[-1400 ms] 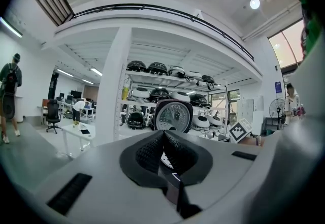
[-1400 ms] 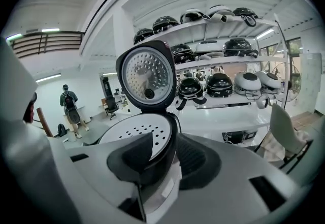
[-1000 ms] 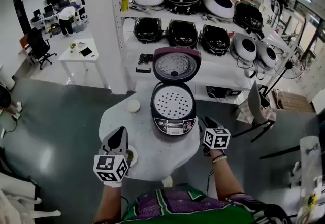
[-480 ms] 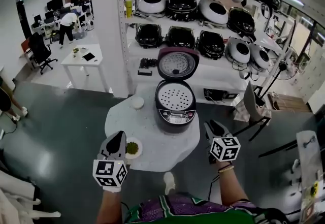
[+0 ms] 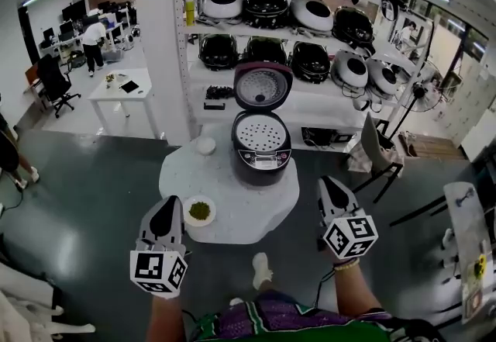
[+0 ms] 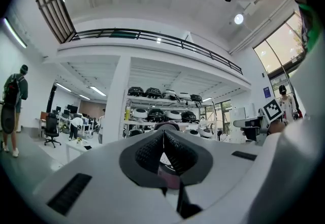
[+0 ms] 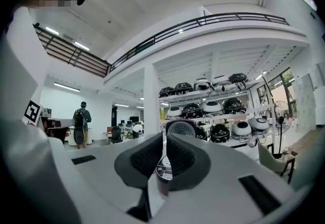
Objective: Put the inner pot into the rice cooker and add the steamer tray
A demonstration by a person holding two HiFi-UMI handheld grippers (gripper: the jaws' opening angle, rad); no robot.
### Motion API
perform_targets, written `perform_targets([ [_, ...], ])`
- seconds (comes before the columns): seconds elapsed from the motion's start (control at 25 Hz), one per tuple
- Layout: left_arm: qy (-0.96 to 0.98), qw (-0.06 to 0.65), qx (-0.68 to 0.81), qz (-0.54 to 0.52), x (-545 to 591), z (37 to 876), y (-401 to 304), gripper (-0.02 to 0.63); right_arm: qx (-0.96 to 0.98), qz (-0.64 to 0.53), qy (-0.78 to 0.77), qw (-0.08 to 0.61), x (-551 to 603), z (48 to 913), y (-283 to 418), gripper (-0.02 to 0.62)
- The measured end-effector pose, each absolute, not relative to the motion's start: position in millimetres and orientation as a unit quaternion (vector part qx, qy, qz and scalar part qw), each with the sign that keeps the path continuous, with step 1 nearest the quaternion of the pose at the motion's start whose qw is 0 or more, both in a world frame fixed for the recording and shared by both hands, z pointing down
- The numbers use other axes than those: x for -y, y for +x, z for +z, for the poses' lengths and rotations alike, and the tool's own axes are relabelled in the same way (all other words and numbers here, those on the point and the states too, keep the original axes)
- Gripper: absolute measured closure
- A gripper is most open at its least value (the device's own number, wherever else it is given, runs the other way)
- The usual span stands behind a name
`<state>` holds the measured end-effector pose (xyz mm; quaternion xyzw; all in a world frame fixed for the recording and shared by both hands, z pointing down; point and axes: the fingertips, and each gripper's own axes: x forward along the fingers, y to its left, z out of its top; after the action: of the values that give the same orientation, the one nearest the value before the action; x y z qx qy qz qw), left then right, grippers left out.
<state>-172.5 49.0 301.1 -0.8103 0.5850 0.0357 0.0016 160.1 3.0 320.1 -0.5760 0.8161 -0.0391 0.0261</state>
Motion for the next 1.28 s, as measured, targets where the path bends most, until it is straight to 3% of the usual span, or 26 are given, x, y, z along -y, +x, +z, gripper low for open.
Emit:
perform_targets([
  [0.4, -0.819, 0.012, -0.570, 0.059, -85, 290, -165, 0.583, -0.822, -0.009, -0.568, 0.041, -61, 287, 149, 0.591],
  [1.28, -0.833, 0.005, -0.550, 0.056, -92, 291, -142, 0.583, -0.818, -0.029, -0.574, 0.026, -71, 298, 163, 0.592],
])
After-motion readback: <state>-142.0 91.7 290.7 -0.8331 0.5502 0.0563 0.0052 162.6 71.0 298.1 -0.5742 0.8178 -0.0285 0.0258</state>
